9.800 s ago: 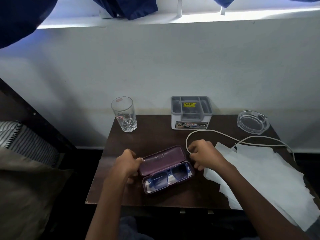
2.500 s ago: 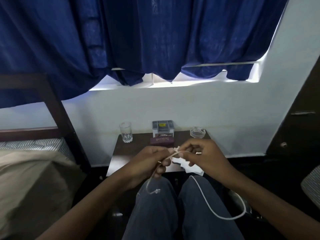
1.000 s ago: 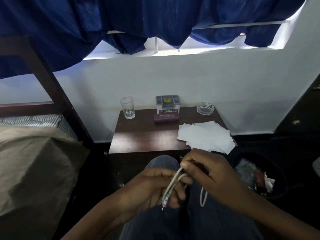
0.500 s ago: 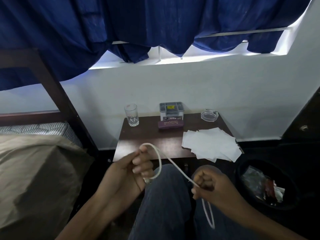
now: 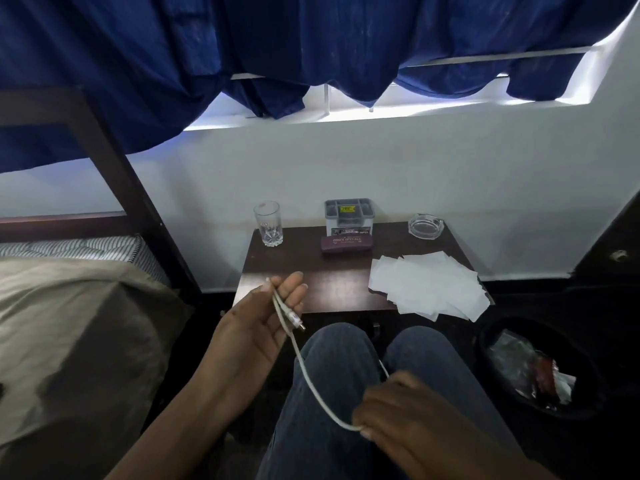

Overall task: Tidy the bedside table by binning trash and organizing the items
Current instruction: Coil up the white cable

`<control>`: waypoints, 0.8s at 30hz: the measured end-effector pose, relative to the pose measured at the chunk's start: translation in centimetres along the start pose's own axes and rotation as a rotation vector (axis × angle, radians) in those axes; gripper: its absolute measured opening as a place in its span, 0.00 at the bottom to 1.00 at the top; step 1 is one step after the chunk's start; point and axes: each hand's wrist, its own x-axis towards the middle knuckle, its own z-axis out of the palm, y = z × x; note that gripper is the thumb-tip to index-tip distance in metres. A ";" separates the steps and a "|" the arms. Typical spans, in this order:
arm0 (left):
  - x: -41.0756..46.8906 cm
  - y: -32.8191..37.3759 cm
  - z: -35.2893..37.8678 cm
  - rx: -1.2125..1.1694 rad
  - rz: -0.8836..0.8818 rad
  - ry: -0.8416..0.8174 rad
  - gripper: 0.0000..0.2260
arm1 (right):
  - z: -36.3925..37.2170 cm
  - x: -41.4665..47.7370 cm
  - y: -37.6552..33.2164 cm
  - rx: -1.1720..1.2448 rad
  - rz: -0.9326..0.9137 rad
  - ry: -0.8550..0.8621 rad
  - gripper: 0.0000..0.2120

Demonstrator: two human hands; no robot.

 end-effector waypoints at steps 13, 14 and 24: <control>-2.5 -3.2 1.1 0.654 -0.268 -0.526 0.09 | -4.2 -0.1 1.1 0.350 0.191 0.378 0.11; -2.5 -3.2 1.2 0.622 -0.306 -0.542 0.11 | -4.2 -0.1 1.3 0.335 0.197 0.384 0.11; -2.4 -1.9 1.2 0.196 -0.542 -0.651 0.09 | -4.1 0.4 2.5 0.750 0.387 0.454 0.13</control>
